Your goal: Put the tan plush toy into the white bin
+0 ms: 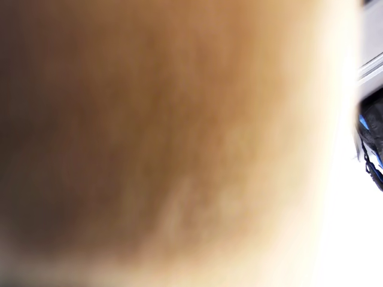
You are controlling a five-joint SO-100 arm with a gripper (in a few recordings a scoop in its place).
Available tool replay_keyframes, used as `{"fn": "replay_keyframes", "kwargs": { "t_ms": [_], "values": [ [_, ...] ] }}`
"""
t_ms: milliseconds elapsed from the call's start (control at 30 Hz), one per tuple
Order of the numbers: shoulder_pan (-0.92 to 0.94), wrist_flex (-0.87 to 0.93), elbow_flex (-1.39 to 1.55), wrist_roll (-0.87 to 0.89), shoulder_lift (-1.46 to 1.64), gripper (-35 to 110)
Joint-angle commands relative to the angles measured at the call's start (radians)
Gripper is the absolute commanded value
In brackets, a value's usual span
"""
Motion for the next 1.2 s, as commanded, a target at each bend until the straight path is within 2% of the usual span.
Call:
{"fn": "replay_keyframes", "kwargs": {
  "t_ms": [0, 233, 467, 900, 1167],
  "values": [
    [0.012, 0.023, 0.017, -0.028, 0.021, 9],
    [0.008, 0.025, 0.015, -0.048, 0.021, -1],
    [0.008, 0.026, -0.003, -0.049, 0.023, 0],
    [0.005, 0.029, -0.23, -0.055, 0.172, 0],
    [-0.11, 0.029, -0.333, -0.16, 0.33, 0]
  ]
}}
